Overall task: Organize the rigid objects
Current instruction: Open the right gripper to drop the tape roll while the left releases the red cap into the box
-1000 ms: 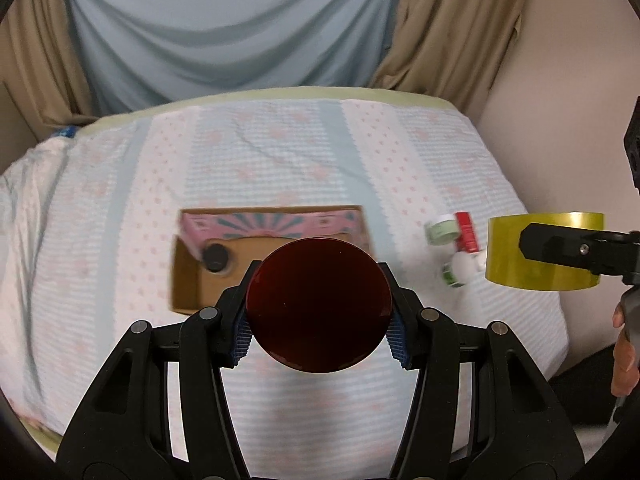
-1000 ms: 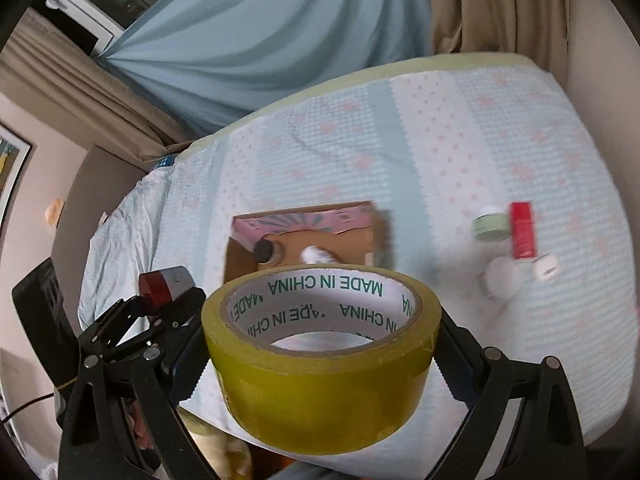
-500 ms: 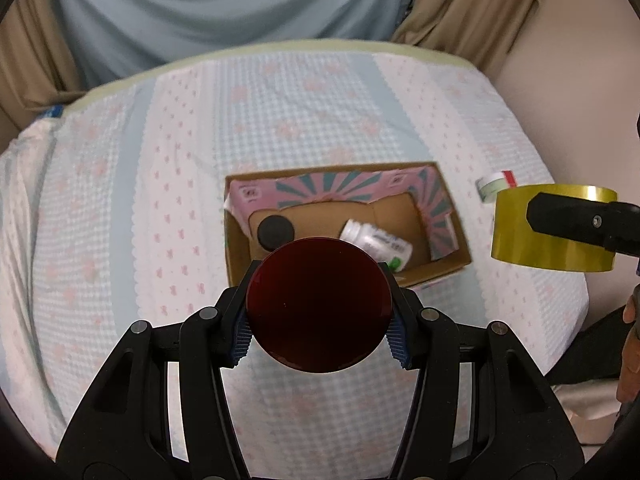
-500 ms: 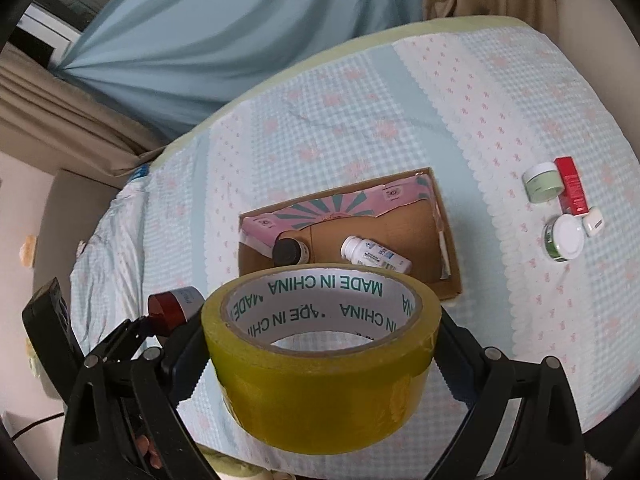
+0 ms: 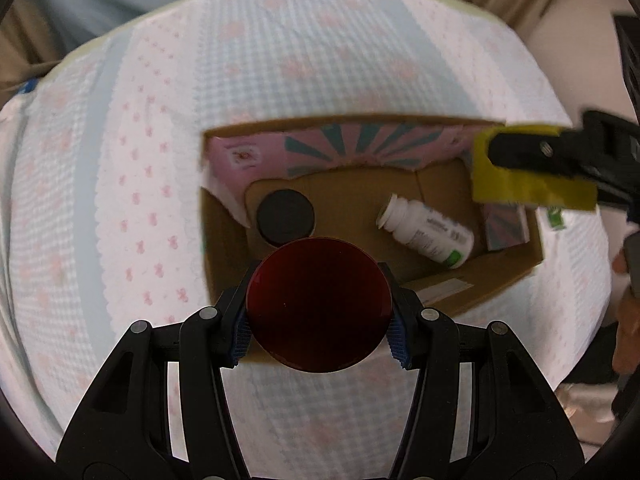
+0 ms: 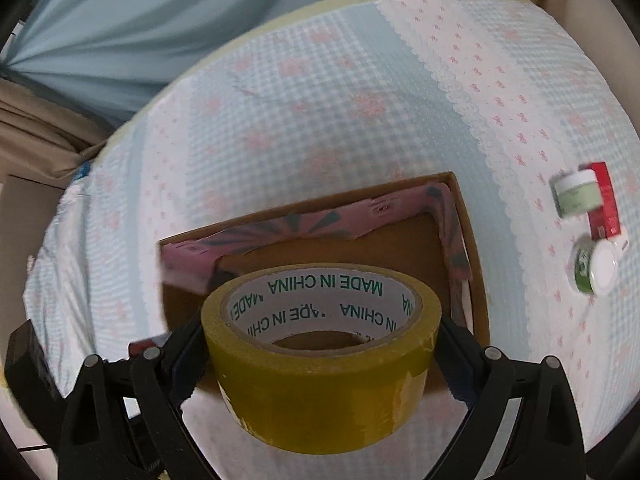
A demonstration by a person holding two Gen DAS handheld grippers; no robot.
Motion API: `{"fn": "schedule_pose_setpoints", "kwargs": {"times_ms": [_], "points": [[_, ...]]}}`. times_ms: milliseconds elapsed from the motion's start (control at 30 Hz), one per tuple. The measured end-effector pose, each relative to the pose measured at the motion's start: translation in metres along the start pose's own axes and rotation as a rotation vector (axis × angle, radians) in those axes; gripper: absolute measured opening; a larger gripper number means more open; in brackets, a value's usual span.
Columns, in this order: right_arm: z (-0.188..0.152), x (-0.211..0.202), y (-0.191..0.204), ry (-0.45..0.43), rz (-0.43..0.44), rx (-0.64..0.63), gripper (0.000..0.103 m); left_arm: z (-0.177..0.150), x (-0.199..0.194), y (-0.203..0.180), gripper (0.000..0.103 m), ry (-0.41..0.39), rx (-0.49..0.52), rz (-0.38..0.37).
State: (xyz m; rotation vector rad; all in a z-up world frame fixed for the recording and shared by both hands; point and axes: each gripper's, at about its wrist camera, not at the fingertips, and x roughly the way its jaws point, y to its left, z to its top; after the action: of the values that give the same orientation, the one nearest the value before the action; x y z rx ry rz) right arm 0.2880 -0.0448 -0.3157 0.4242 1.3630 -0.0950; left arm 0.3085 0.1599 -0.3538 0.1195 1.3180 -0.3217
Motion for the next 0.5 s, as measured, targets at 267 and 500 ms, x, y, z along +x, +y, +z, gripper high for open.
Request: {"fn": "schedule_pose_setpoints", "kwargs": {"times_ms": [267, 500], "points": [[0.011, 0.05, -0.012, 0.045, -0.029, -0.004, 0.096, 0.002, 0.053, -0.015, 0.05, 0.098, 0.052, -0.014], [0.02, 0.068, -0.015, 0.052, -0.027, -0.022, 0.096, 0.007, 0.066, -0.021, 0.05, 0.097, 0.057, -0.031]]}}
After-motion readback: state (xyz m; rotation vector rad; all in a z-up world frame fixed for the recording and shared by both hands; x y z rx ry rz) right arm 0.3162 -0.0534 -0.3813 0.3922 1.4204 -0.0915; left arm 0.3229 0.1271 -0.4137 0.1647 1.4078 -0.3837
